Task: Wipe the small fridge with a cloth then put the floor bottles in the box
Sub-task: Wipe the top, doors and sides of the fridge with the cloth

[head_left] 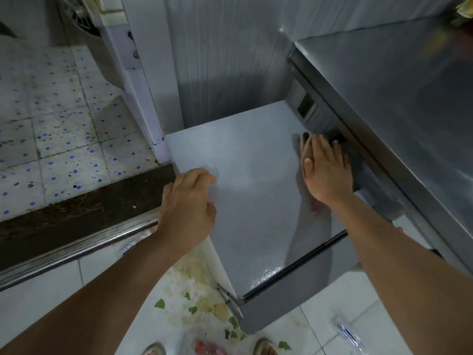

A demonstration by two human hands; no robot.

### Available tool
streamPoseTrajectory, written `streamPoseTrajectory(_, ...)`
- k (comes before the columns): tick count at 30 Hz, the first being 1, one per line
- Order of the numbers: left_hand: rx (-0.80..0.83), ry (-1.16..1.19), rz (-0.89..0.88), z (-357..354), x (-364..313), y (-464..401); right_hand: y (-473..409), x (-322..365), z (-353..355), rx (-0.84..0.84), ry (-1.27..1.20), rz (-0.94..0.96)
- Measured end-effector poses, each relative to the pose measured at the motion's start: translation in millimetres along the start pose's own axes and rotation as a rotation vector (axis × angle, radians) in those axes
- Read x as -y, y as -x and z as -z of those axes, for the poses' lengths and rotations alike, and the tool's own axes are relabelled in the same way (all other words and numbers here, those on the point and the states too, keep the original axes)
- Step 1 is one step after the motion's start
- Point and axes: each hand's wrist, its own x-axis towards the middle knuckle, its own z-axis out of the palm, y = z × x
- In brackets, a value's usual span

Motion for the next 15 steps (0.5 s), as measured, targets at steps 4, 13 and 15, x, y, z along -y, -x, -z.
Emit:
streamPoseTrajectory(4, 0.008, -0.030, 0.011, -5.2, 0.2, 6.4, 49.0, 47.0, -3.4, -0.012, -0.021, 0.077)
streamPoseTrajectory(13, 0.049, -0.068, 0.014, -14.2, -21.9, 34.3, 147.3, 46.7, 2.5, 0.043, 0.036, 0.480)
streamPoseTrajectory(15, 0.022, -0.048, 0.039, -20.4, -27.5, 41.3, 111.2, 8.8, 8.1, 0.056, 0.102, 0.341)
